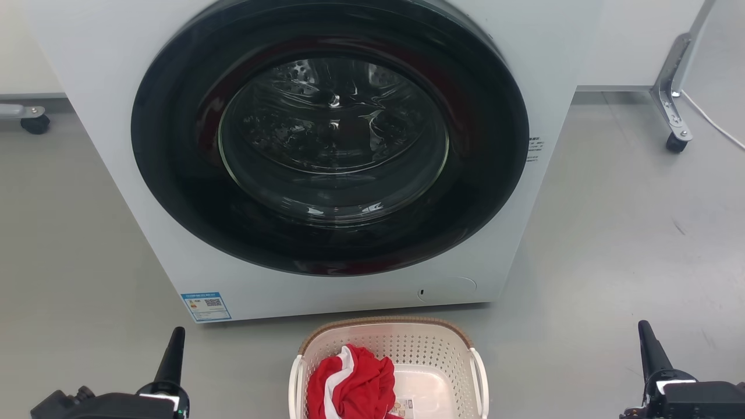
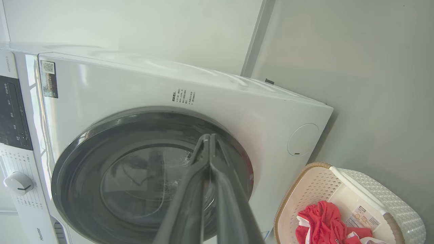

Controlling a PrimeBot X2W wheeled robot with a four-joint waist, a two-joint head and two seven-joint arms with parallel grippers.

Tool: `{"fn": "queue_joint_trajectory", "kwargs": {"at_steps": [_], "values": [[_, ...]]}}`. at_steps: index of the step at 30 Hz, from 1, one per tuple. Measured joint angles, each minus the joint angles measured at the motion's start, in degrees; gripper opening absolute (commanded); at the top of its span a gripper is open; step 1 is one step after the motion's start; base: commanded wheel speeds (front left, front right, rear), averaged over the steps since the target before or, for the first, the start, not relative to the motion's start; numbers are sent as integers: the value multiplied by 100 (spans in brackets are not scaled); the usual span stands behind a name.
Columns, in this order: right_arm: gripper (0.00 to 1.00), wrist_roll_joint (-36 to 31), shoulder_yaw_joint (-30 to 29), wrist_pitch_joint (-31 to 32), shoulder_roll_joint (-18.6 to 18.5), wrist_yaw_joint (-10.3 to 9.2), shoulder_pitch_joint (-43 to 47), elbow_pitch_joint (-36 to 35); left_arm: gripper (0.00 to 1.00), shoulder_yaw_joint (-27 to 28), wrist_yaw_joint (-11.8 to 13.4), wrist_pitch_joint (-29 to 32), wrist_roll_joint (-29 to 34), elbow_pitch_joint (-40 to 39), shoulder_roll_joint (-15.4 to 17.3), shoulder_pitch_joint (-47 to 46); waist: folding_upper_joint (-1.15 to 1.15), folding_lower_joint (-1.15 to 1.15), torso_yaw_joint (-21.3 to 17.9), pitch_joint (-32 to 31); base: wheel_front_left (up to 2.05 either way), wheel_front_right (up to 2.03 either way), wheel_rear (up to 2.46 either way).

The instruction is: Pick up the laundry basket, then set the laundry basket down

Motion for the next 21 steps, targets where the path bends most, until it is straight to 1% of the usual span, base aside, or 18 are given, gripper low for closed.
{"fn": "queue_joint_trajectory", "kwargs": {"at_steps": [1,2,9,11,13,15,17,21], "values": [[0,68,-21,31,12,1,-9,16,0,20,-1,9,-60,22,-7,-7,0,0,0,0,0,0,0],[0,194,-66,70,34,37,-27,42,0,62,-34,53,-246,58,-11,-14,0,0,-1,1,0,0,0],[0,715,-215,198,87,147,-109,132,0,168,-152,158,-712,164,-55,-122,0,0,-2,5,0,0,0],[0,847,-259,233,105,152,-113,164,0,216,-186,188,-862,194,-67,-133,0,0,-3,6,0,0,0],[0,998,-303,278,122,201,-132,199,0,250,-198,201,-1017,227,-85,-155,0,0,-3,7,0,0,0],[0,1145,-342,302,138,209,-164,224,0,278,-204,247,-1132,252,-100,-203,0,0,-4,8,0,0,0],[0,1174,-355,326,143,209,-192,231,0,285,-245,255,-1213,255,-107,-220,0,0,-4,8,0,0,0],[0,1174,-357,326,145,233,-208,232,0,288,-245,255,-1233,260,-109,-220,0,0,-4,8,0,0,0]]}}
